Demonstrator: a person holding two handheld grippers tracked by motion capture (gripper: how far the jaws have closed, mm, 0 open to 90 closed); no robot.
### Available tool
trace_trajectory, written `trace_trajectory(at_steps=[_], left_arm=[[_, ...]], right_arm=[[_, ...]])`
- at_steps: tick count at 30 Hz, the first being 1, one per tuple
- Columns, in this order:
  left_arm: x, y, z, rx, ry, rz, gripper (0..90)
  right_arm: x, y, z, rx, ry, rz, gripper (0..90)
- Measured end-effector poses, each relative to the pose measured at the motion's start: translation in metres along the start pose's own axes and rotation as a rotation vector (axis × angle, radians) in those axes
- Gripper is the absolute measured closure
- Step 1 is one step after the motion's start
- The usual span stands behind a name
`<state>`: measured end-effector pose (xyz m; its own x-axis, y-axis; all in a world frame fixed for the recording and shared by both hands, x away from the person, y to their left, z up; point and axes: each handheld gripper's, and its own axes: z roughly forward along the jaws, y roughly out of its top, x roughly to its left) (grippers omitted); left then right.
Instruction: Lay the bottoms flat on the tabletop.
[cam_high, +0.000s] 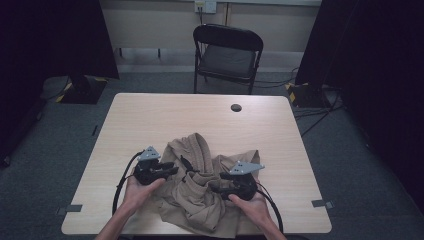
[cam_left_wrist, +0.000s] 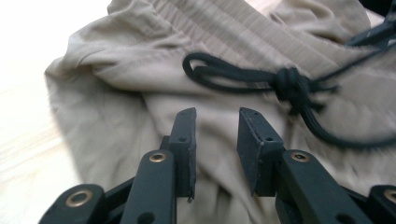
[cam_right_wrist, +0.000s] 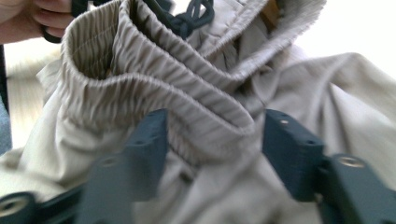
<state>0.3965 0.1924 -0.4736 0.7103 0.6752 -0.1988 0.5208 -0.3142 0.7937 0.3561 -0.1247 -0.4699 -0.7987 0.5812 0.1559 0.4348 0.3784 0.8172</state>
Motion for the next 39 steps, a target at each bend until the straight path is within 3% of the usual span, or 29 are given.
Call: trace_trajectory(at_steps=[4, 8, 9, 12, 15, 17, 20, 25, 29, 35, 36, 37, 39], left_arm=[[0.011, -0.003, 0.019, 0.039, 0.048, -0.009, 58.1], [0.017, -0.008, 0.023, 0.057, 0.051, -0.02, 54.0], [0.016, -0.009, 0.022, 0.06, 0.061, 0.005, 54.2], [0.012, -0.011, 0.022, 0.064, 0.089, 0.039, 54.7], [0.012, -0.013, 0.02, 0.057, 0.094, 0.05, 55.9], [0.012, -0.014, 0.017, 0.07, 0.101, 0.056, 56.9], [0.012, -0.015, 0.014, 0.075, 0.101, 0.052, 57.5], [0.012, -0.023, 0.005, 0.066, 0.107, 0.055, 57.7], [0.014, -0.027, 0.0, 0.061, 0.101, 0.033, 58.4], [0.012, -0.028, -0.005, 0.079, 0.108, 0.04, 58.6], [0.012, -0.028, -0.005, 0.079, 0.108, 0.04, 58.6], [0.011, -0.029, -0.006, 0.077, 0.109, 0.036, 58.5], [0.008, -0.032, -0.009, 0.079, 0.102, 0.033, 58.6]], right_arm=[[-0.009, 0.0, 0.016, 0.021, 0.026, 0.032, 27.5], [-0.011, 0.0, 0.022, 0.017, 0.06, 0.05, 29.2], [-0.009, 0.0, 0.027, 0.014, 0.092, 0.047, 35.1], [-0.004, 0.002, 0.029, -0.002, 0.12, 0.027, 50.5], [0.0, 0.004, 0.025, -0.029, 0.113, 0.021, 65.9], [-0.001, 0.005, 0.019, -0.053, 0.111, 0.022, 73.7], [-0.001, 0.007, 0.012, -0.066, 0.101, 0.024, 76.3], [-0.007, 0.014, -0.016, -0.106, 0.053, 0.03, 77.1], [-0.019, 0.018, -0.037, -0.132, -0.001, 0.043, 78.0], [-0.049, 0.022, -0.072, -0.156, -0.129, 0.092, 79.1], [-0.049, 0.022, -0.072, -0.156, -0.129, 0.092, 79.1], [-0.064, 0.021, -0.081, -0.149, -0.189, 0.115, 79.6], [-0.077, 0.017, -0.087, -0.136, -0.226, 0.153, 79.7]])
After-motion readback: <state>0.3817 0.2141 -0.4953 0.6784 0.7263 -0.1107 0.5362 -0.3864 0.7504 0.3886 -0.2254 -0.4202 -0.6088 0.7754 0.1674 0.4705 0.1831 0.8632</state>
